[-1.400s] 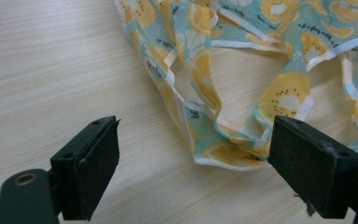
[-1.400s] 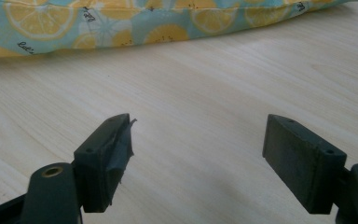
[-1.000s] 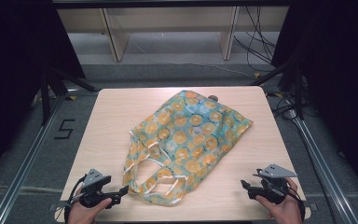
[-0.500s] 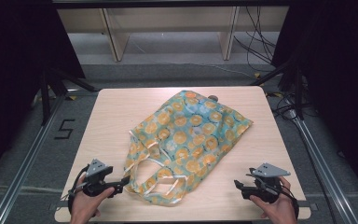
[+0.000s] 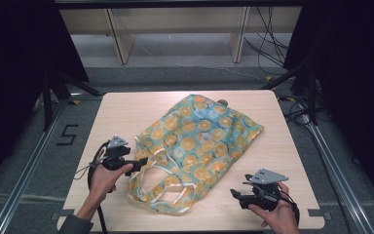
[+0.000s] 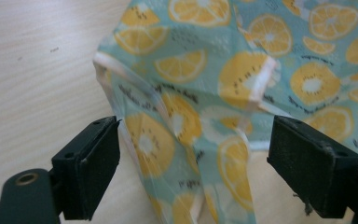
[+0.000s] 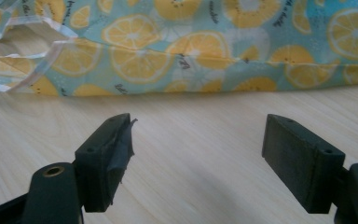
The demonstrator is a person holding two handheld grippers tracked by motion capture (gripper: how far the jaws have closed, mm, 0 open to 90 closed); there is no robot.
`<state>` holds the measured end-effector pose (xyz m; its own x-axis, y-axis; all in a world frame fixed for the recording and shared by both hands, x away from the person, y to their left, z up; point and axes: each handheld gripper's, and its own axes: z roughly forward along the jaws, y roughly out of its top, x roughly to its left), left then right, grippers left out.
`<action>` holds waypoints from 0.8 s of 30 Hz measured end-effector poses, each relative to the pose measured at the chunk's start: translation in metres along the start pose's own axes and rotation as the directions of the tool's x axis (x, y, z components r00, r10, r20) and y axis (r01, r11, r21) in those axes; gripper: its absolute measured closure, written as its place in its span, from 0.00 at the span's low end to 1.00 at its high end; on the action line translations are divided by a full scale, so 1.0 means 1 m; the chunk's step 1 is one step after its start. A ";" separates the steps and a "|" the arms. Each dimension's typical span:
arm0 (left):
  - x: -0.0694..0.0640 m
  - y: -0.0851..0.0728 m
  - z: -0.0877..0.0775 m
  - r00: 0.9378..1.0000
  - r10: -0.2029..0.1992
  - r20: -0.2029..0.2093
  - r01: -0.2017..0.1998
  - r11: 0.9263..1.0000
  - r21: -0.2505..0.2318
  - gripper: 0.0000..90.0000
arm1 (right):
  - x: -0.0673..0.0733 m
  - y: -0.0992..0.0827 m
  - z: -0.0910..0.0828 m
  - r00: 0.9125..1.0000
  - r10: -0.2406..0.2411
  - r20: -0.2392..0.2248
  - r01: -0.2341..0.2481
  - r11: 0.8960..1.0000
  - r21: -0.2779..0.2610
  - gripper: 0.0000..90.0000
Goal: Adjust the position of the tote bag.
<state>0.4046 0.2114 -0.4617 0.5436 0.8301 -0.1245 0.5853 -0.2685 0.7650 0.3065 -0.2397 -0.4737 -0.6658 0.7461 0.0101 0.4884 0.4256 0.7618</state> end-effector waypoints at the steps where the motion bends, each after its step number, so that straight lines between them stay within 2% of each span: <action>1: 0.003 0.004 0.001 1.000 0.014 -0.010 -0.014 1.000 0.007 0.18 | 0.004 0.002 0.001 1.000 0.009 -0.003 -0.009 1.000 0.008 0.27; 2: 0.005 0.008 0.003 1.000 0.014 -0.018 -0.014 1.000 0.007 0.18 | 0.005 0.004 0.002 0.999 -0.034 0.000 0.034 0.999 0.017 0.27; 3: 0.009 0.012 0.004 0.999 0.028 -0.024 -0.027 0.999 0.025 0.19 | 0.008 0.005 0.003 0.999 -0.032 -0.005 0.032 0.999 0.014 0.27; 4: 0.012 0.016 0.006 1.000 0.013 -0.015 -0.012 1.000 0.023 0.19 | 0.010 0.008 0.004 0.999 -0.039 -0.015 0.040 0.999 0.018 0.27; 6: 0.017 0.022 0.009 1.000 -0.003 -0.017 0.003 1.000 0.023 0.19 | 0.014 0.011 0.007 0.998 -0.061 -0.014 0.061 0.998 0.001 0.27; 7: 0.020 0.026 0.011 1.000 -0.006 -0.022 0.007 1.000 0.027 0.19 | 0.015 0.013 0.008 0.998 -0.061 -0.020 0.061 0.998 0.010 0.27; 8: 0.023 0.028 0.013 1.000 -0.008 -0.017 0.008 0.999 0.032 0.19 | 0.017 0.016 0.011 0.996 -0.077 -0.041 0.077 0.997 0.005 0.27; 9: 0.026 0.030 0.017 1.000 -0.026 -0.006 0.026 0.999 0.027 0.19 | 0.018 0.017 0.011 0.997 -0.077 -0.026 0.077 0.997 0.002 0.27; 11: 0.030 0.033 0.022 0.999 -0.039 -0.007 0.039 0.999 0.013 0.20 | 0.021 0.022 0.015 0.994 -0.098 -0.041 0.098 0.995 0.009 0.26; 12: 0.034 0.034 0.028 0.999 -0.036 -0.001 0.036 0.999 0.030 0.20 | 0.025 0.024 0.018 0.994 -0.103 -0.044 0.103 0.995 0.001 0.26; 13: 0.035 0.035 0.030 0.999 -0.032 0.001 0.032 0.999 0.040 0.20 | 0.028 0.028 0.019 0.994 -0.099 -0.053 0.100 0.995 0.013 0.26; 14: 0.035 0.035 0.034 0.999 -0.042 0.009 0.041 0.998 0.039 0.20 | 0.029 0.029 0.022 0.991 -0.122 -0.052 0.122 0.993 0.000 0.26; 15: 0.036 0.036 0.037 0.999 -0.044 0.014 0.044 0.998 0.041 0.21 | 0.032 0.031 0.023 0.991 -0.121 -0.065 0.122 0.992 0.011 0.26; 19: 0.037 0.038 0.048 0.999 -0.041 0.025 0.040 0.998 0.042 0.24 | 0.039 0.038 0.030 0.987 -0.138 -0.084 0.138 0.990 -0.003 0.26; 22: 0.035 0.038 0.053 0.998 -0.051 0.045 0.050 0.998 0.024 0.34 | 0.045 0.045 0.037 0.984 -0.128 -0.125 0.128 0.992 -0.006 0.26; 23: 0.034 0.038 0.054 0.999 -0.040 0.036 0.039 0.999 0.026 0.36 | 0.048 0.046 0.040 0.984 -0.127 -0.126 0.127 0.992 -0.007 0.26; 24: 0.035 0.039 0.055 0.999 -0.025 0.043 0.023 0.999 0.031 0.42 | 0.050 0.049 0.044 0.981 -0.154 -0.117 0.154 0.988 -0.008 0.26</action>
<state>0.4790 0.2029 -0.4713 0.5546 0.8144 -0.1707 0.6163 -0.2643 0.7418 0.3223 -0.1589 -0.4646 -0.7943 0.6068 -0.0314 0.3758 0.5313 0.7593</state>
